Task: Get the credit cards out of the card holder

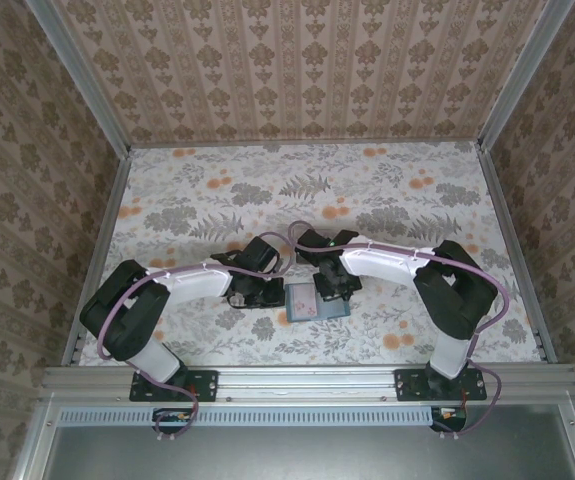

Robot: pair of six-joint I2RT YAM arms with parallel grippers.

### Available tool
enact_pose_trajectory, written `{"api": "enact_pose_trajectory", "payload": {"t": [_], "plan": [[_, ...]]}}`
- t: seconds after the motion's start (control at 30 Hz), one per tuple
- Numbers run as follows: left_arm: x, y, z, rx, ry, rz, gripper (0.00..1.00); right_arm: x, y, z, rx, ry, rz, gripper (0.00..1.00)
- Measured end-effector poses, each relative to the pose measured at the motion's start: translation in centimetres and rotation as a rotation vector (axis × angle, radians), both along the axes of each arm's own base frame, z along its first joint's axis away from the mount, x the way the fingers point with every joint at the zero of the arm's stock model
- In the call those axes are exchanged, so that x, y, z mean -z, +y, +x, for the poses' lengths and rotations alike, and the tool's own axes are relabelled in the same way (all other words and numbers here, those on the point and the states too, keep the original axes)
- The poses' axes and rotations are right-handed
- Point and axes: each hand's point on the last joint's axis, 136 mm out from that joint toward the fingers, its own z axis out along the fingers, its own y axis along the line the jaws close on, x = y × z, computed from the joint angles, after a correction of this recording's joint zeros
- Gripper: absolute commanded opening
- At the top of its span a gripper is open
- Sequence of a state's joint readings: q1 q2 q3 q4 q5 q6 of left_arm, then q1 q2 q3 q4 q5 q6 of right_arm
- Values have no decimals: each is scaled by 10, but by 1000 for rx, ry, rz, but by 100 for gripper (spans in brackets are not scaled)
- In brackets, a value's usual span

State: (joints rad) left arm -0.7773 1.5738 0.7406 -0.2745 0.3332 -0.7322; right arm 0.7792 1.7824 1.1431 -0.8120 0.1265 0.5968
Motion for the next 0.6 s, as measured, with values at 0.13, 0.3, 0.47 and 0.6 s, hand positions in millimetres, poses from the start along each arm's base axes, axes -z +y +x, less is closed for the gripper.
{"api": "enact_pose_trajectory", "payload": {"t": [0.13, 0.3, 0.47, 0.6], "plan": [[0, 0, 0, 0, 2, 1, 10, 2, -10, 0, -3, -9, -42, 33], [0, 0, 0, 0, 1, 1, 10, 0, -18, 1, -6, -21, -81, 33], [-1, 2, -2, 0, 16, 16, 10, -7, -20, 1, -11, -33, -81, 33], [-3, 5, -3, -2, 29, 42, 10, -21, -16, 3, -6, -57, -34, 32]]}}
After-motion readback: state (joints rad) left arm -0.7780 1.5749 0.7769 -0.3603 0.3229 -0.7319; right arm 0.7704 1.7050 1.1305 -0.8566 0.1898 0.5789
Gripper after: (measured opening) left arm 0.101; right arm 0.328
